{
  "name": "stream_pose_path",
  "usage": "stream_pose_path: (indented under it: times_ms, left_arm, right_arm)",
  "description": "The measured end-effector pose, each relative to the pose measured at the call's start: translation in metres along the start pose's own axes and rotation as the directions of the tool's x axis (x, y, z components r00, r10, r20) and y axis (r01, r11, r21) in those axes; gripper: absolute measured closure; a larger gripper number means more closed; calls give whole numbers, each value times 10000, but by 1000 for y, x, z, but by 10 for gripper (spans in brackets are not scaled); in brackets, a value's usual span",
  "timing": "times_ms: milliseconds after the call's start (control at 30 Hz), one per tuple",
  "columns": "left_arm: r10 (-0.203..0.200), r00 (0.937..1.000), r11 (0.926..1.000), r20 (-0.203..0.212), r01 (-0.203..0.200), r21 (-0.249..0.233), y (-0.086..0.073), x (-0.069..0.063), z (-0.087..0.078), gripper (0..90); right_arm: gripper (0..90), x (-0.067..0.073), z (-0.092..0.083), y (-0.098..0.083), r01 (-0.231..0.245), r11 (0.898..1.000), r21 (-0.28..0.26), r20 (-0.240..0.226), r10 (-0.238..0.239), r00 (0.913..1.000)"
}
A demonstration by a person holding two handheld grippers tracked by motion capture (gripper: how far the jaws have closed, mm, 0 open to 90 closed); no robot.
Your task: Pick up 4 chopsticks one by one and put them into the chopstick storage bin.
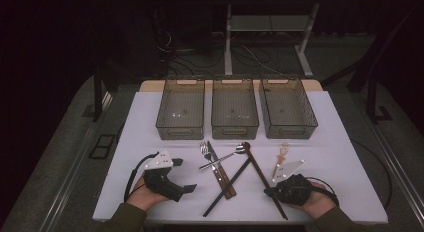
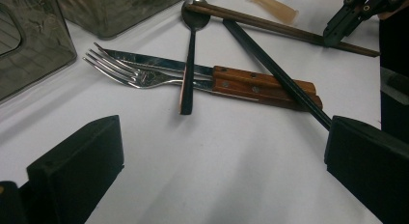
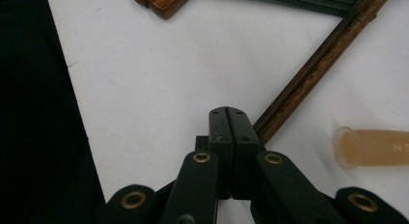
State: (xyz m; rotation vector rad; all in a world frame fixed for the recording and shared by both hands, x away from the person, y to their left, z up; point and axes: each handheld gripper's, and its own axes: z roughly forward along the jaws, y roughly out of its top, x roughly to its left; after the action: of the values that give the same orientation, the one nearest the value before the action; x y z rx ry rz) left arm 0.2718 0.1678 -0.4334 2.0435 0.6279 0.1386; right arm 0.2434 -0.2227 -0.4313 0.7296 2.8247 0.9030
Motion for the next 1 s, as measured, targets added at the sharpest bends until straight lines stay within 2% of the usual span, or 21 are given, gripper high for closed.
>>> stream_pose_path:
  times_ms: [167, 233, 400, 533, 667, 767, 900, 933, 1000]
  left_arm:
    - [0, 10000, 10000, 8, 0, 30, 0, 0, 0, 0]
    - [3, 10000, 10000, 9, -3, 39, 0, 0, 0, 0]
    - [-12, 10000, 10000, 1, 12, 14, 0, 0, 0, 0]
    - [-7, 10000, 10000, -1, 7, 46, 0, 0, 0, 0]
    - [-19, 10000, 10000, 3, 19, 63, 0, 0, 1, 0]
    - [-31, 10000, 10000, -4, 31, 70, 0, 0, 1, 0]
    - [-27, 10000, 10000, -2, 27, 74, 0, 0, 1, 0]
    - [-24, 10000, 10000, -8, 25, 87, 0, 0, 1, 0]
    - [-18, 10000, 10000, -7, 18, 70, 0, 0, 1, 0]
  right_arm:
    - [894, -1, -2, -2, -150, 9998, -93, -16, 150, 9999]
    - [894, -1, -3, -1, -252, 9993, -293, -128, 249, 9996]
    - [893, -4, -7, 2, -514, 9959, -750, -45, 512, 9987]
    - [795, -8, -8, 4, -851, 9911, -1021, 152, 871, 9961]
    - [673, -15, -6, 11, -1381, 9830, -1210, 674, 1469, 9868]
    - [627, -23, 0, 18, -1818, 9755, -1236, 905, 1936, 9769]
    - [610, -32, 9, 27, -2258, 9652, -1319, 1120, 2408, 9641]
    - [601, -37, 14, 31, -2503, 9591, -1320, 1064, 2648, 9584]
    - [601, -38, 17, 32, -2551, 9582, -1297, 1129, 2699, 9563]
